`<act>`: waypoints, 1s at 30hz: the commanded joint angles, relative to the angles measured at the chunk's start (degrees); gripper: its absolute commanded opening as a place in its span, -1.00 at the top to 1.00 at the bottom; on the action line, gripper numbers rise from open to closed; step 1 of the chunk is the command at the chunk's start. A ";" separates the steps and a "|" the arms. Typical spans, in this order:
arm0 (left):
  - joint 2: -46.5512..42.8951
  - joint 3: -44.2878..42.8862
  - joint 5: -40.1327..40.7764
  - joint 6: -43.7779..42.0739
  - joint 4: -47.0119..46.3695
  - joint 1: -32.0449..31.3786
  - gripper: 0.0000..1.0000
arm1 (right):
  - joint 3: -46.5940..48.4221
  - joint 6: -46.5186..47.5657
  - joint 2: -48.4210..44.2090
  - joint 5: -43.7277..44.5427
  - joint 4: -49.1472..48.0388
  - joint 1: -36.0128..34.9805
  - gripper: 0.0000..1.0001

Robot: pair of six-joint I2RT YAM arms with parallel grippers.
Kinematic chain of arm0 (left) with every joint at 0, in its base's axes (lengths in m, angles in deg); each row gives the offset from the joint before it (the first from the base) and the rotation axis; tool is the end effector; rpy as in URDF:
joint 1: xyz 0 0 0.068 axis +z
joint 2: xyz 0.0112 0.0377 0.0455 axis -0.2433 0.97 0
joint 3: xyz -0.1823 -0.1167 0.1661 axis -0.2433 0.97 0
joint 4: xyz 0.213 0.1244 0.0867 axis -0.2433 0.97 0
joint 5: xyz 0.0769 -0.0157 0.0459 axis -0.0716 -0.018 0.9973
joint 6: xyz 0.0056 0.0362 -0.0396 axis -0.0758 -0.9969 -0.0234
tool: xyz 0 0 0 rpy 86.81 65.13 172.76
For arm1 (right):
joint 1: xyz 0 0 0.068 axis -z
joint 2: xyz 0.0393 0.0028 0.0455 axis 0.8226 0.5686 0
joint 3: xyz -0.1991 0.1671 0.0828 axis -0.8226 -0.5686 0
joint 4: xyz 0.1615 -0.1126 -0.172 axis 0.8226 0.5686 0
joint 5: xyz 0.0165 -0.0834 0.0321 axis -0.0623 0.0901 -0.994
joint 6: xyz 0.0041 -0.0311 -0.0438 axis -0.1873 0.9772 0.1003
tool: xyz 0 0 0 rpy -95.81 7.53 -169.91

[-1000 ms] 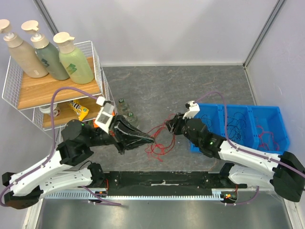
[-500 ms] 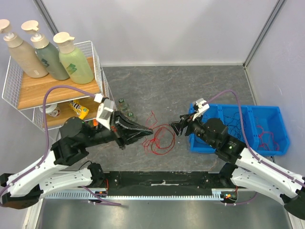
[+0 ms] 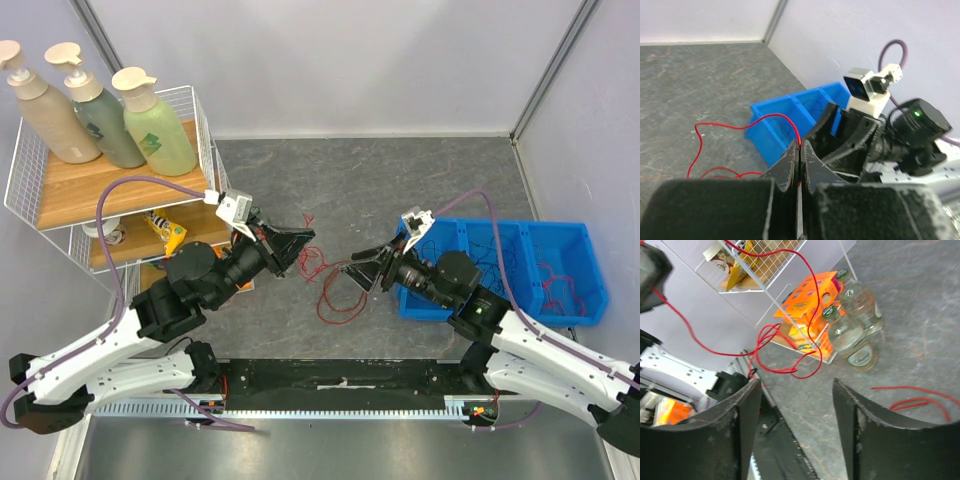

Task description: Untangle the cables

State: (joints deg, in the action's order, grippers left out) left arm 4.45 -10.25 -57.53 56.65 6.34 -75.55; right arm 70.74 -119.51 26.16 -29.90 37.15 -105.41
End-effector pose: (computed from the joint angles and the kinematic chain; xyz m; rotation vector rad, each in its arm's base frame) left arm 0.0856 -0.1396 0.4122 0.2614 1.5831 -1.0532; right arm 0.1209 0.1505 0.3074 -0.2496 1.6904 1.2931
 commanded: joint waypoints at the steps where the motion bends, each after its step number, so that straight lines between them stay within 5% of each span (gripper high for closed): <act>1: 1.29 2.51 10.95 2.44 -8.27 0.04 0.96 | 3.14 -6.52 0.29 -0.55 -2.59 -1.35 -0.22; 6: 5.16 0.58 15.53 3.23 -8.18 0.04 0.96 | 5.95 -2.67 -0.24 2.70 1.27 -4.25 -0.21; 20: 8.86 -1.97 11.58 3.68 -9.59 0.04 0.96 | 16.07 8.14 13.03 -1.87 13.23 -5.66 -0.24; 30: 9.21 -2.15 10.70 3.32 -10.12 0.12 0.96 | 13.61 8.32 14.35 -3.01 9.81 -5.66 -0.17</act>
State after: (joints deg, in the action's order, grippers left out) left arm 13.67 -10.10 -46.66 58.61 -0.59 -75.55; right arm 83.88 -112.71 39.64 -31.71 49.21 -110.81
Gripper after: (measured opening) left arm 0.029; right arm 0.592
